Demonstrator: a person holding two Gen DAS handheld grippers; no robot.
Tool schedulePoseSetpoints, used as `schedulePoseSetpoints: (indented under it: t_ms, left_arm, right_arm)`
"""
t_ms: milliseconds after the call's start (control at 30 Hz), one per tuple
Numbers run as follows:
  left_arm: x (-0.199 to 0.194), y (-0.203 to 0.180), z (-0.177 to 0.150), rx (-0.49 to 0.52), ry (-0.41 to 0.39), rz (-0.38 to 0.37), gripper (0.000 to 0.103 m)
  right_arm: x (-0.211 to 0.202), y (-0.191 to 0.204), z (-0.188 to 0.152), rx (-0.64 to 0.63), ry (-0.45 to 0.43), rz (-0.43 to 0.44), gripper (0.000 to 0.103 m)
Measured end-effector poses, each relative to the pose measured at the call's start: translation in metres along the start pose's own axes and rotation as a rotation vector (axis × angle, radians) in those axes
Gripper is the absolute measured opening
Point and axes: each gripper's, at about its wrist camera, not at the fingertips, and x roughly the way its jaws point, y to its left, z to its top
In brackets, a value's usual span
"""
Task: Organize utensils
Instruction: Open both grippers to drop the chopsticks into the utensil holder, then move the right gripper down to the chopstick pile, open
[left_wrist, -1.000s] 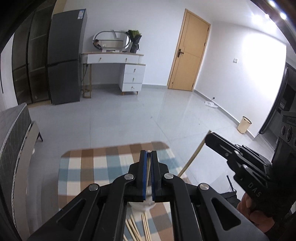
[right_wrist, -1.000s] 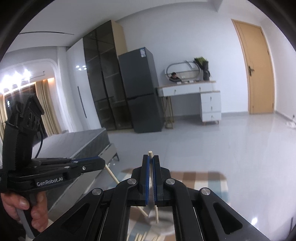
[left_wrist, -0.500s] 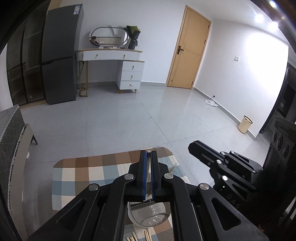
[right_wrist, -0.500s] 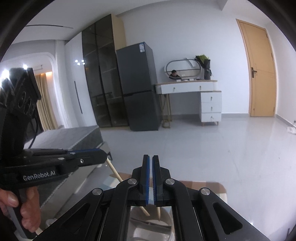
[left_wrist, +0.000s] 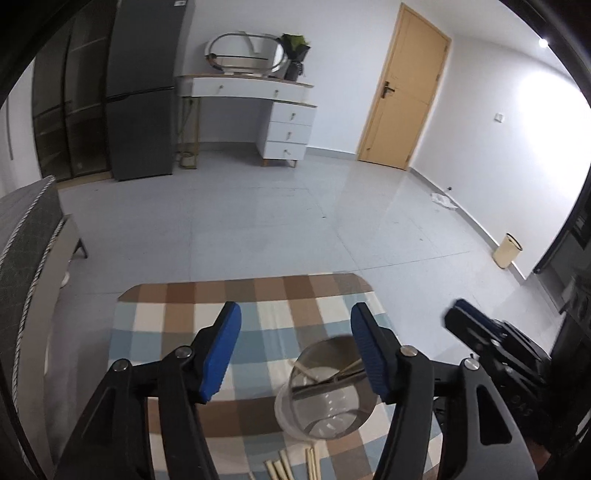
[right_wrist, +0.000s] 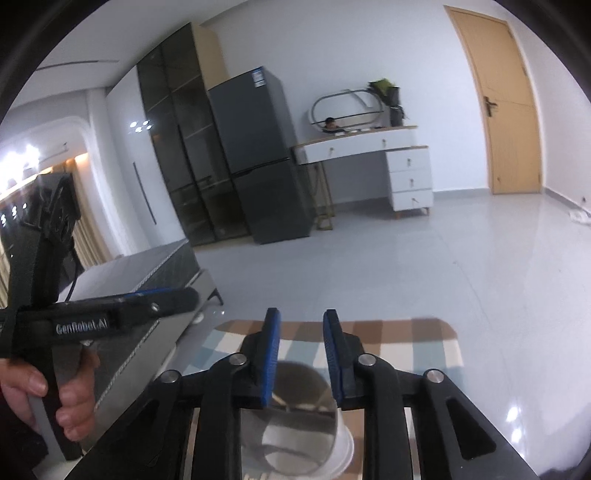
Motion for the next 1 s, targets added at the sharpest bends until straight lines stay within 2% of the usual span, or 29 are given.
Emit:
schedulePoseSetpoints:
  t_ms: [67,200,267,367,433,733,1000]
  left_arm:
    - [-0.007,0.004,-0.005,-0.003,-0.008,0.013,0.06]
    - [-0.031,0.007,-0.02,-0.018,-0.033,0.072,0.069]
    - [-0.042,0.007,-0.029,-0.022,-0.051,0.097,0.071]
    - [-0.056,0.006,-0.041,-0.027,-0.082,0.144,0.075]
    - [-0.064,0.007,-0.05,-0.032,-0.103,0.166,0.081]
    - [-0.088,0.011,-0.089,-0.043,-0.175,0.252,0.087]
    - [-0.085,0.016,-0.116,-0.053,-0.213,0.3,0.098]
  right_arm:
    - [-0.011,0.0,-0.004,0.012,-0.003,-0.009,0.037]
    - [-0.032,0.004,-0.013,0.033,-0.013,-0.01,0.045]
    - [-0.04,0.008,-0.017,0.05,-0.019,-0.005,0.056]
    - [-0.053,0.018,-0.023,0.064,-0.032,0.003,0.066]
    - [-0.061,0.026,-0.029,0.065,-0.037,0.003,0.069]
    - [-0.081,0.051,-0.059,0.03,-0.063,0.004,0.082]
    - [-0.08,0.06,-0.087,0.019,-0.03,-0.027,0.085]
